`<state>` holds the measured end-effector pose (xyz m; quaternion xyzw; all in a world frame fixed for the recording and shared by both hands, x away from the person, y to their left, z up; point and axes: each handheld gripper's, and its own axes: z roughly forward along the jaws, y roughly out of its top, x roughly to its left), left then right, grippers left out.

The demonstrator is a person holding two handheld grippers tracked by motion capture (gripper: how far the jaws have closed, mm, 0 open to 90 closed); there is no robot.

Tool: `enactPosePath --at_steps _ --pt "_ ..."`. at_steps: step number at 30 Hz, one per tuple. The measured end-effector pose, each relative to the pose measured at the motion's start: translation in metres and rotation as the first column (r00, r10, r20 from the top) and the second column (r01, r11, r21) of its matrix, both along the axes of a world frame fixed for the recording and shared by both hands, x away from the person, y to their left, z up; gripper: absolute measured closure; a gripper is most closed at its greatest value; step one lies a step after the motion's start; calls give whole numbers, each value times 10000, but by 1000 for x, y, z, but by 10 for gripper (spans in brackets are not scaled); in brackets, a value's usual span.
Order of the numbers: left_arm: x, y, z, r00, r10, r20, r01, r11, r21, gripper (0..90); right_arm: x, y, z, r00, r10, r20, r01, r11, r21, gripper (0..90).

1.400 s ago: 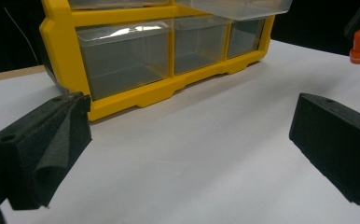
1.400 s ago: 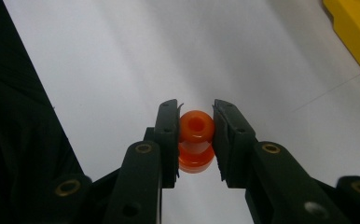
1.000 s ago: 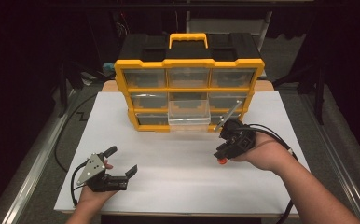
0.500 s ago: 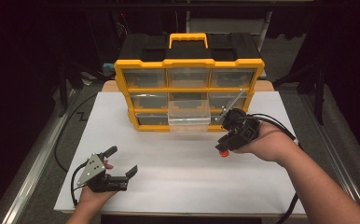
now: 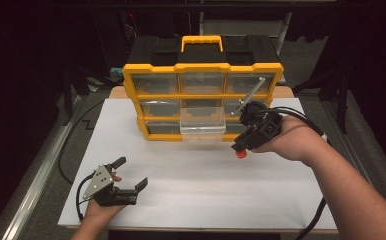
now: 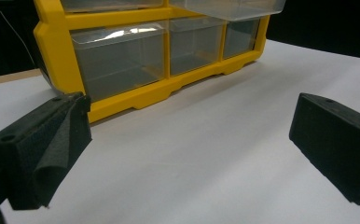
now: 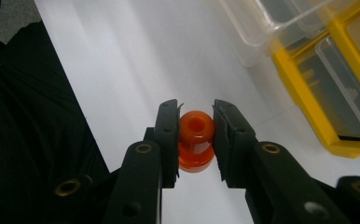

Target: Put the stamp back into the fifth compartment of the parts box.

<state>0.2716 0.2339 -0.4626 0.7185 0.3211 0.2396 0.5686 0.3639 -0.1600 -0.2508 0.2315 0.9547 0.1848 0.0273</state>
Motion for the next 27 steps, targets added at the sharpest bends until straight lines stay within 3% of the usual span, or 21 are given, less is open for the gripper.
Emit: enactPosePath --at_steps 8,16,27 --pt "0 1 0 10000 -37 1 37 10000 2 3 4 0 18 9999 141 0 -141 9999 84 737" --pt "0 1 0 9999 -85 -55 85 10000 -18 3 8 4 42 9995 77 295 -78 10000 47 737" --pt "0 1 0 9999 -104 -53 104 9999 -17 3 19 16 56 9990 96 428 -98 9999 44 737"
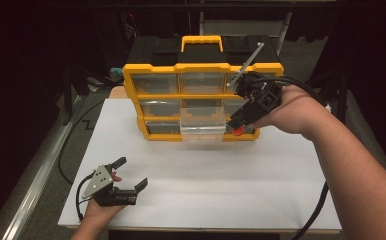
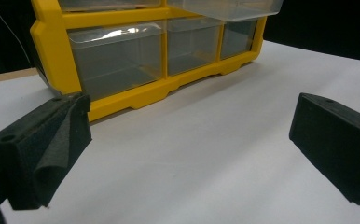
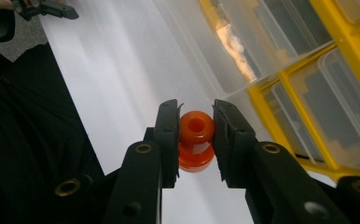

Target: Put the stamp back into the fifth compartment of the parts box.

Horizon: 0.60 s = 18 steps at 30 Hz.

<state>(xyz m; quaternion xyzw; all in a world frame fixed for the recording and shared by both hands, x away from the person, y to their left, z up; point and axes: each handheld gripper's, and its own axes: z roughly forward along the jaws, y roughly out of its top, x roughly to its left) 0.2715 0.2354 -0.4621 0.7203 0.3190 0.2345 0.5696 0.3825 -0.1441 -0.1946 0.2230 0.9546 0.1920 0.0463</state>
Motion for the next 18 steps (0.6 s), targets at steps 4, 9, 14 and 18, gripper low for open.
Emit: enactPosePath --at_steps 4,9,14,18 --pt "0 0 0 10000 2 3 -2 10000 -23 3 5 6 2 10000 49 34 -49 10000 -54 737" --pt "0 0 0 10000 7 8 -7 10000 -67 3 12 16 3 9999 38 102 -38 10000 -56 737" --pt "0 0 0 10000 1 8 -1 10000 -67 3 16 22 2 9998 69 178 -68 10000 -54 737" --pt "0 0 0 10000 -22 0 22 10000 -47 3 23 28 0 9998 15 202 -13 10000 -63 737"
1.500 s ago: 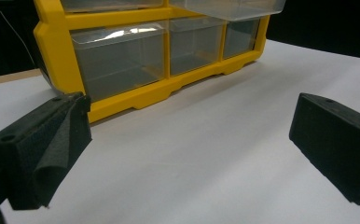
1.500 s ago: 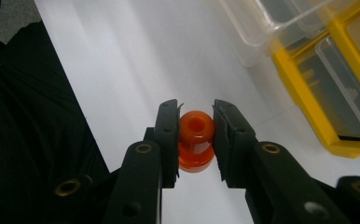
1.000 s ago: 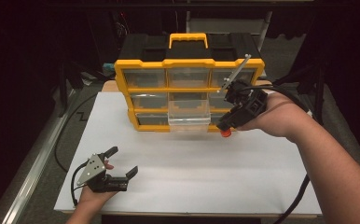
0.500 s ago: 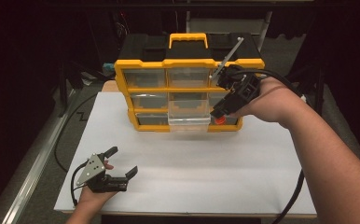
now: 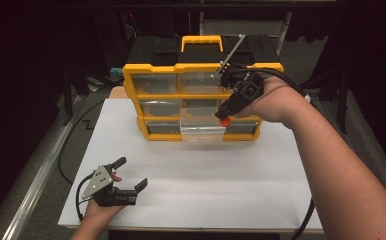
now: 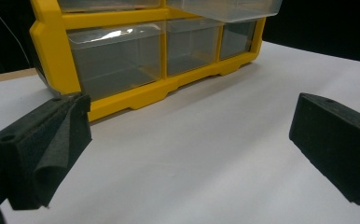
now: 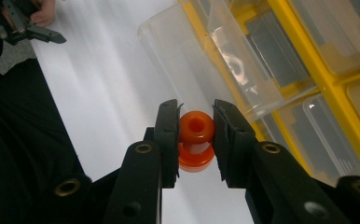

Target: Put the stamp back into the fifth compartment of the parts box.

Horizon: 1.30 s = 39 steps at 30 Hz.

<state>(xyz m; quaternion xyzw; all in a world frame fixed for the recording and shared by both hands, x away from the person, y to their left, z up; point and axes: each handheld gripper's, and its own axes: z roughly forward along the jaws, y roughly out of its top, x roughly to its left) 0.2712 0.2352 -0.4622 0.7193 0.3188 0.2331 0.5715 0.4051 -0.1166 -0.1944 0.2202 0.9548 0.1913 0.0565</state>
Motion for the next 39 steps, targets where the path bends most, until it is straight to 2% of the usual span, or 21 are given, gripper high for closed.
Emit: enactPosePath --at_steps 9,18,25,33,39 --pt "1 0 -1 10000 -21 -63 21 10000 -13 3 16 13 -9 9999 -57 83 57 10000 3 737" --pt "1 -1 -1 9999 -113 -31 113 9999 -1 3 26 27 -18 9998 -36 171 36 10000 -35 737" --pt "0 -1 -1 9999 -159 -16 159 9999 18 3 33 38 -33 9998 -45 174 46 9999 -91 736" --pt "1 -2 -1 9998 -218 -19 218 9997 61 3 40 42 -49 9998 -152 143 156 9994 -310 735" --pt "1 -2 -1 9998 -200 -10 201 9997 117 3 42 41 -58 9998 -202 57 203 9995 -242 734"
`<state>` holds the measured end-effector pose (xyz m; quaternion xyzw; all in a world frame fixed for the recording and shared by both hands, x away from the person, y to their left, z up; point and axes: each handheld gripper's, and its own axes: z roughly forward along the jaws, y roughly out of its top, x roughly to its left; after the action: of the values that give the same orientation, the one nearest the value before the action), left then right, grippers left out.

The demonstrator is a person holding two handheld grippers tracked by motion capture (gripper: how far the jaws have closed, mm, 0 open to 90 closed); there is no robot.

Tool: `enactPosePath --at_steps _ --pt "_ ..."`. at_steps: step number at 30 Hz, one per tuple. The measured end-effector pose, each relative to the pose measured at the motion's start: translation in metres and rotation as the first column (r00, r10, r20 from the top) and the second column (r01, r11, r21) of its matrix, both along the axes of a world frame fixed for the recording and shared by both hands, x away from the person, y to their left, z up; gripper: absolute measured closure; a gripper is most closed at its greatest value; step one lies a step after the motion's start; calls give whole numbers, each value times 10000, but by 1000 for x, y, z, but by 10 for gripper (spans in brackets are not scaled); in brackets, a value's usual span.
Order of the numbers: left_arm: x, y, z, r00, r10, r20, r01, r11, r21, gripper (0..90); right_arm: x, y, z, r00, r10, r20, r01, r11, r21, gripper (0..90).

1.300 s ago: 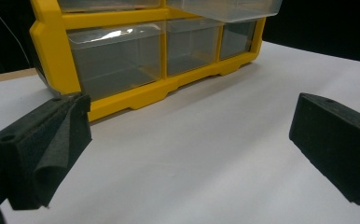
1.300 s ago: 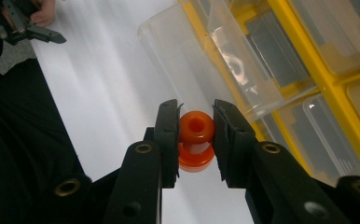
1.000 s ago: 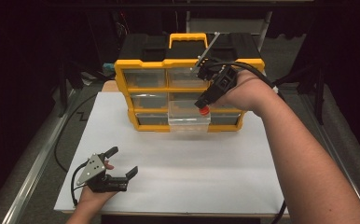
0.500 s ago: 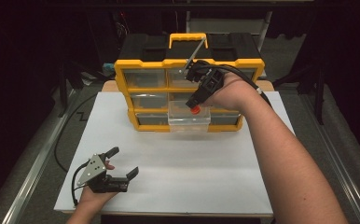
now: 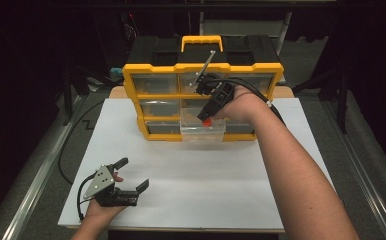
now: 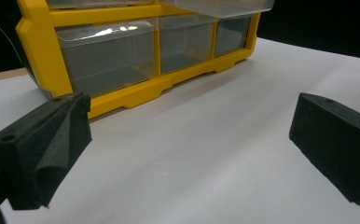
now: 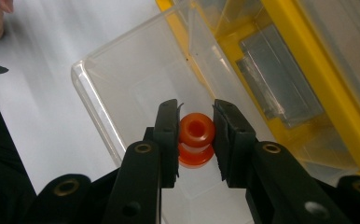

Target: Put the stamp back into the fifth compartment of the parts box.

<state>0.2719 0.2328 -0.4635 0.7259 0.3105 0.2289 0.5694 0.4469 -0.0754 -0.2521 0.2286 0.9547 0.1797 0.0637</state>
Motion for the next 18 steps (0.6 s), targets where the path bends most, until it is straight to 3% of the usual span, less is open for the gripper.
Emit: enactPosePath --at_steps 11,14,16,18 --pt "-1 1 0 10000 3 9 -3 10000 49 3 -1 -4 8 9999 -119 123 116 9996 252 717" --pt "-1 1 0 10000 14 -6 -14 10000 45 3 -2 -6 15 9994 -313 175 301 9976 622 487" --pt "-1 1 0 10000 7 -15 -7 10000 93 3 -8 -9 23 9990 -284 337 256 9964 814 391" --pt "-1 1 0 10000 20 -25 -20 10000 74 3 -9 -11 25 9990 -323 298 297 9960 842 372"
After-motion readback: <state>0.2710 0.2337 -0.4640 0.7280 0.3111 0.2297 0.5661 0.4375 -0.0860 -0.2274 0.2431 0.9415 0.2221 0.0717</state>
